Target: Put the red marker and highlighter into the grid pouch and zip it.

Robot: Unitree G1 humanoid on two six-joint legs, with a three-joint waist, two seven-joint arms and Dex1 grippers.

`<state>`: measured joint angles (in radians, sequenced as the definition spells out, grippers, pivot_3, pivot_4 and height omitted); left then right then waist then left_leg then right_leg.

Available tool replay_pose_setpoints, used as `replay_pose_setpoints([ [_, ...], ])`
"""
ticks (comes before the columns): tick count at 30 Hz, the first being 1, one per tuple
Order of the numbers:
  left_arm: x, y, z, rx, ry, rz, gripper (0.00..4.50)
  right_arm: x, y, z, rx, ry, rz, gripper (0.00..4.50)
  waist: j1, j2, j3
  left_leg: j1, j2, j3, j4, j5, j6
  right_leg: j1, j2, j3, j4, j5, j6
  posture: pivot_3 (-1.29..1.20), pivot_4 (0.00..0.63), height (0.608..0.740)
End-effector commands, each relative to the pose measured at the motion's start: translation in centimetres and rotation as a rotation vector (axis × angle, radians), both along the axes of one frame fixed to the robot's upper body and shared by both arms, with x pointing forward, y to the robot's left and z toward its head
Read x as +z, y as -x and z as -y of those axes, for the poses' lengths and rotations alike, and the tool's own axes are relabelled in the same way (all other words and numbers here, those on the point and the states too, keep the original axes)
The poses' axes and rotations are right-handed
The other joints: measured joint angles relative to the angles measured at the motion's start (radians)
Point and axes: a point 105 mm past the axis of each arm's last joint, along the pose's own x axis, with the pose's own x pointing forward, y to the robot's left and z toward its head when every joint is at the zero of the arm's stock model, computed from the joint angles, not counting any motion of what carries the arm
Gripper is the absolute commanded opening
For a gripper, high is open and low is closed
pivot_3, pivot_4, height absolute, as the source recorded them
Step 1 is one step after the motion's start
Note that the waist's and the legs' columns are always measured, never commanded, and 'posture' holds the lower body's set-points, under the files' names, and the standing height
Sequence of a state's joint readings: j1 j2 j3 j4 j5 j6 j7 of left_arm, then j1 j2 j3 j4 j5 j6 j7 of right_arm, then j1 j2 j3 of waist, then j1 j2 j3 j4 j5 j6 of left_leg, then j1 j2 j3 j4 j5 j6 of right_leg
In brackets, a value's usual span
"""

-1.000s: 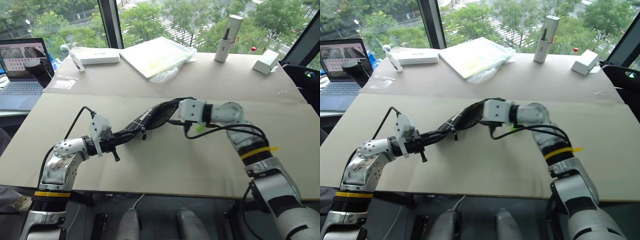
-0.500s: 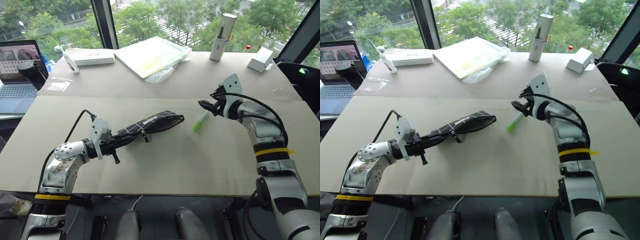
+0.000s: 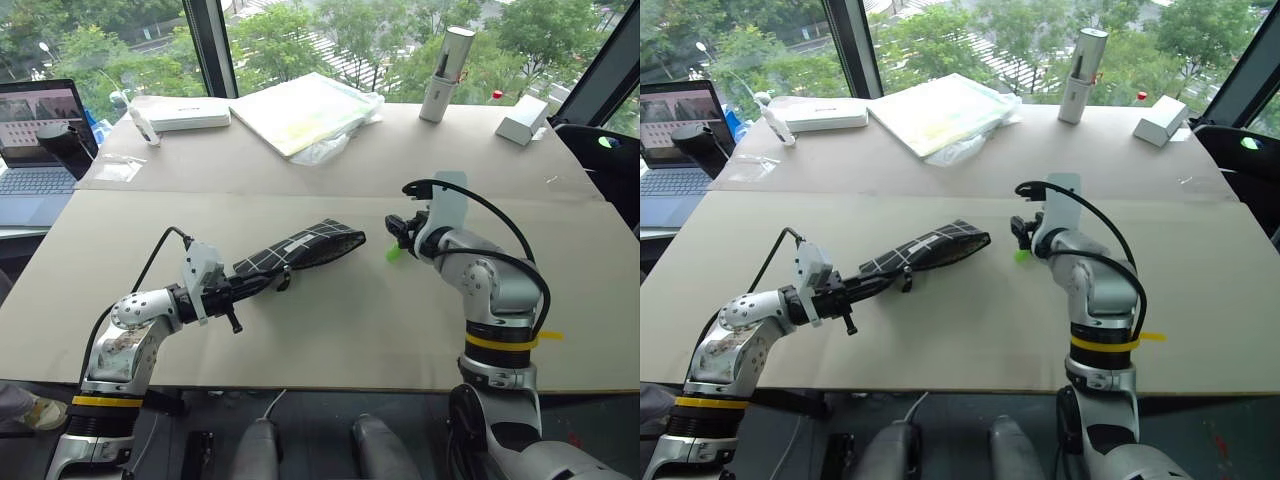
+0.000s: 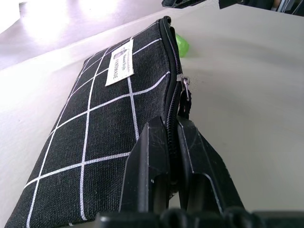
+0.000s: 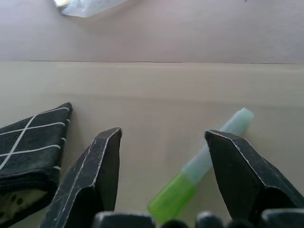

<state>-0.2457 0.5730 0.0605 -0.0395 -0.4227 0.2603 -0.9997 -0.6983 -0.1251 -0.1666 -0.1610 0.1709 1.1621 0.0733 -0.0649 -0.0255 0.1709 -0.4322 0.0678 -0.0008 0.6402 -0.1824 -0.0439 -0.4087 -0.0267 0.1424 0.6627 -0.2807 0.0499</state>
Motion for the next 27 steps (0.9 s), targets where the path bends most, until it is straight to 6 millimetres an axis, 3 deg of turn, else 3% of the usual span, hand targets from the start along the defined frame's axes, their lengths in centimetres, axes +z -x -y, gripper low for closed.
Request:
replay_pose_setpoints([
  [1,1.2,0.0,0.3,-0.016,0.014,0.050,0.00,-1.3,0.1,1.4,-0.119,0.077,-0.023,3.13,0.003,0.000,0.000,0.000,0.000,0.000,0.000,0.000,0.000,0.000,0.000,0.000,0.000,0.000,0.000,0.00,0.150,0.740],
  [4,1.2,0.1,0.2,-0.007,0.021,0.048,0.00,-2.1,0.2,1.8,-0.151,0.094,-0.040,3.13,0.002,0.000,0.000,0.000,0.000,0.000,0.000,0.000,0.000,0.000,0.000,0.000,-0.001,0.000,0.000,0.00,0.150,0.740],
  [12,1.0,0.5,0.1,0.006,0.019,0.047,0.00,-1.7,-0.2,1.2,-0.132,0.058,-0.028,3.13,-0.005,0.000,0.000,-0.001,0.000,0.000,-0.001,0.000,0.000,-0.001,0.000,0.000,0.000,0.000,0.000,0.00,0.150,0.740],
  [17,1.0,0.5,0.0,0.014,0.022,0.050,0.00,-3.3,-0.2,0.8,-0.133,0.035,-0.080,3.13,-0.005,0.000,0.000,-0.001,0.000,0.000,-0.001,0.000,0.000,-0.001,0.000,0.000,0.000,0.000,0.000,0.00,0.150,0.740],
  [21,1.0,0.4,0.0,0.018,0.024,0.051,0.00,-5.2,-0.1,2.3,-0.184,0.069,-0.114,3.13,-0.005,-0.002,-0.001,-0.001,0.000,0.000,-0.001,0.000,0.000,-0.001,0.000,0.000,-0.001,0.000,0.000,0.00,0.150,0.740],
  [27,1.1,0.4,-0.1,0.020,0.023,0.050,0.00,-5.6,-0.4,3.4,-0.225,0.074,-0.114,3.13,-0.005,-0.004,-0.002,0.000,0.000,0.000,-0.001,0.000,0.000,0.000,0.000,0.000,-0.001,0.000,0.000,0.00,0.150,0.740],
])
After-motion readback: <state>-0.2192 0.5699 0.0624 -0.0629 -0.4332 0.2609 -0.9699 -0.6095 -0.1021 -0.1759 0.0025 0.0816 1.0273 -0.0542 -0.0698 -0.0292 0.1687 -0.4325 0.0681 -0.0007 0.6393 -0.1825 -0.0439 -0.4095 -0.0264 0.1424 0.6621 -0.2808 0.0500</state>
